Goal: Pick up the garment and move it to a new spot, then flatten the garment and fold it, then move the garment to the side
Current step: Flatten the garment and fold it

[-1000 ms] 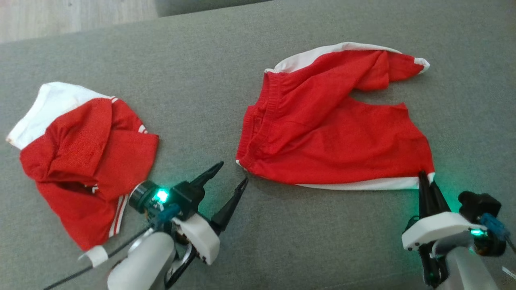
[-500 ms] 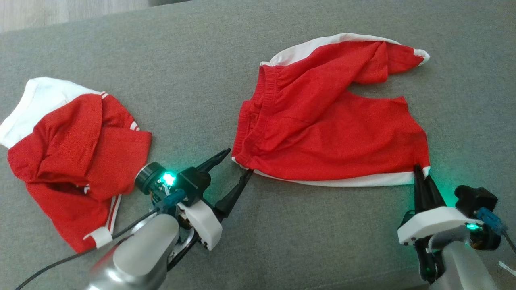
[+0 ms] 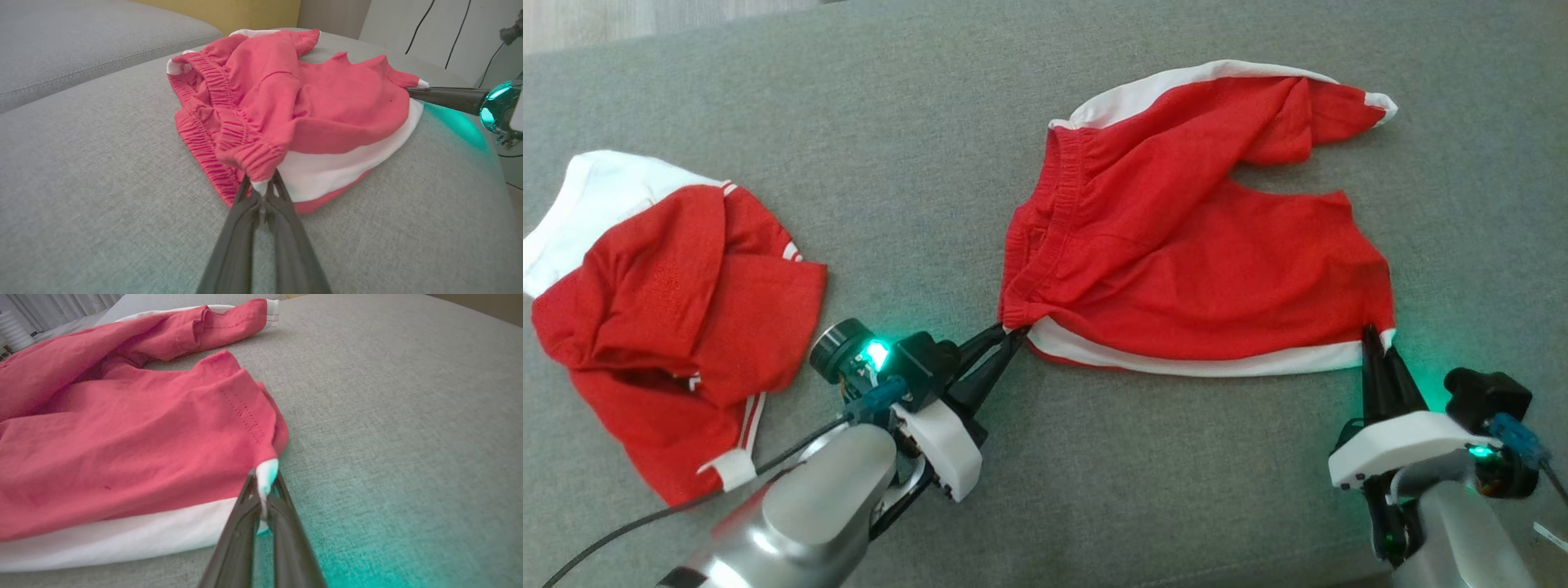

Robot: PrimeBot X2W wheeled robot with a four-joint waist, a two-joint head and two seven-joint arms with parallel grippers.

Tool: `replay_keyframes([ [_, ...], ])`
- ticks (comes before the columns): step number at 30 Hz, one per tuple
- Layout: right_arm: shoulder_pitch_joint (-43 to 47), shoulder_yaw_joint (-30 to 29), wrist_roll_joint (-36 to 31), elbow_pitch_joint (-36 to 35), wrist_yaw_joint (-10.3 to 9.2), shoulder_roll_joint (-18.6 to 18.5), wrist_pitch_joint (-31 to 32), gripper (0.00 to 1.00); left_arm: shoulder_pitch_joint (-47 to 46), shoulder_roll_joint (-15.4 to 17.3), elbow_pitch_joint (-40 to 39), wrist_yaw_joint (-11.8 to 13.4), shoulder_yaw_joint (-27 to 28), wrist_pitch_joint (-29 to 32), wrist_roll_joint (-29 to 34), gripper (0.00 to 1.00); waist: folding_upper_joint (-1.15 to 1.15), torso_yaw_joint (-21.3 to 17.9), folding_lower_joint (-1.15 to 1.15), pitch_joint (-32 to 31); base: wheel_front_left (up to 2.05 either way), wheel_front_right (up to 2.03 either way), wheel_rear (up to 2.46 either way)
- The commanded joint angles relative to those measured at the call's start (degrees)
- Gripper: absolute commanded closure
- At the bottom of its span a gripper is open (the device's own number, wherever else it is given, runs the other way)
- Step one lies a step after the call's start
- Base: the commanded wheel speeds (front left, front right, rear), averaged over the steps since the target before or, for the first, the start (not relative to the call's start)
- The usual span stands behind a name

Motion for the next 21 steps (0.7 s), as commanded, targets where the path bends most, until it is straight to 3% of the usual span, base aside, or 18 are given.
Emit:
replay_keyframes([
  [1,-1.47,1.05,-0.41,-1.53,-0.04,-0.37,-0.43,1.0,-2.53,1.36,-1.11,0.1,1.11,-0.86,-0.76,1.0,0.0,0.24,0.0,-0.24,0.0,0.0,0.0],
  [8,-1.65,1.59,-0.54,-3.59,-0.04,-0.37,-0.55,1.0,-2.02,2.48,-1.79,0.49,2.5,-1.74,-1.84,1.0,0.0,0.93,0.0,-2.64,0.0,0.0,0.0],
  [14,-3.37,2.23,2.62,-9.76,-0.04,-0.37,1.21,1.0,-1.74,4.0,-5.13,1.19,6.03,-2.0,-4.3,1.0,0.0,1.3,0.0,-5.76,0.0,0.0,0.0],
  [21,-10.0,3.39,4.26,-18.4,-0.04,-0.37,7.84,1.0,-8.24,7.58,-10.56,1.04,8.68,3.36,-6.05,1.0,0.0,1.47,0.0,-10.19,0.0,0.0,0.0],
])
